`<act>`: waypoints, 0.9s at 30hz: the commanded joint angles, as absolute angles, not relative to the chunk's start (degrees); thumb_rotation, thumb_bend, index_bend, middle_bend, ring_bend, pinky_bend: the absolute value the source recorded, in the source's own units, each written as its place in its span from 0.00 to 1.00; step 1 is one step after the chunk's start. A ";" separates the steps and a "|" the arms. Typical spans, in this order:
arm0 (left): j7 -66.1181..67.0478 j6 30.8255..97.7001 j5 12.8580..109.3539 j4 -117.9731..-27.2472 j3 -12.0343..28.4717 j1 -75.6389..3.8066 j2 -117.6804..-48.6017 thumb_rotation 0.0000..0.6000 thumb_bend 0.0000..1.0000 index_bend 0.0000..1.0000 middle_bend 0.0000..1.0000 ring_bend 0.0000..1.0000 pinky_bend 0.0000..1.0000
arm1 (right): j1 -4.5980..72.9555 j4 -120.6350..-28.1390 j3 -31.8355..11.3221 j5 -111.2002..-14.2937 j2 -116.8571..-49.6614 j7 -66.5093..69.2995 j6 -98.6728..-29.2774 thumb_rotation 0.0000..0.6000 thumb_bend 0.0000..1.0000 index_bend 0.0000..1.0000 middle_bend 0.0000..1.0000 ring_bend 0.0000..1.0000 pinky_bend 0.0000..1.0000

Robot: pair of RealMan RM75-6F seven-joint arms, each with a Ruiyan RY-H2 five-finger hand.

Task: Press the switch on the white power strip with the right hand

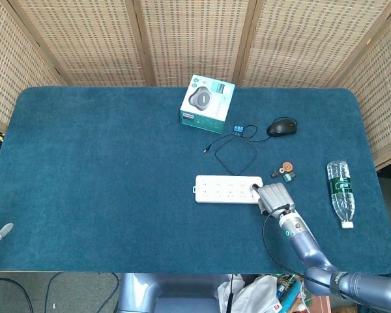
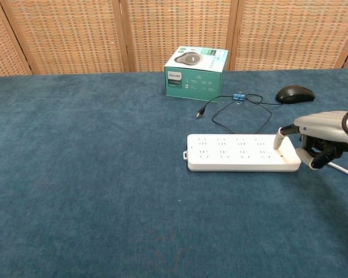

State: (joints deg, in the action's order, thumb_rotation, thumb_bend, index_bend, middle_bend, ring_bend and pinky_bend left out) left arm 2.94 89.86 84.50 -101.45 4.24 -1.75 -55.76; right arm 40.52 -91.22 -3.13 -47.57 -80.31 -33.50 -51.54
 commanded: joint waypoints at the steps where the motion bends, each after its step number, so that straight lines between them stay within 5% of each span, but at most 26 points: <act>1: 3.17 89.84 84.51 -101.65 4.25 -1.79 -55.77 1.00 0.00 0.00 0.00 0.00 0.00 | 40.74 -91.04 -2.93 -47.15 -80.38 -33.64 -51.40 1.00 0.68 0.25 0.87 0.91 1.00; 23: 2.74 90.27 84.85 -102.24 4.12 -1.54 -55.34 1.00 0.00 0.00 0.00 0.00 0.00 | 36.00 -103.69 -5.71 -62.11 -70.67 -25.40 -64.22 1.00 0.67 0.27 0.87 0.91 1.00; 26: 2.22 90.45 85.10 -102.01 3.96 -1.35 -55.21 1.00 0.00 0.00 0.00 0.00 0.00 | 31.45 -104.18 -4.58 -70.18 -68.71 -19.14 -71.24 1.00 0.34 0.27 0.73 0.78 0.85; 27: 2.10 90.47 85.18 -101.98 3.92 -1.33 -55.18 1.00 0.00 0.00 0.00 0.00 0.00 | 30.10 -103.83 -4.12 -72.26 -68.38 -17.24 -73.27 1.00 0.16 0.25 0.59 0.63 0.72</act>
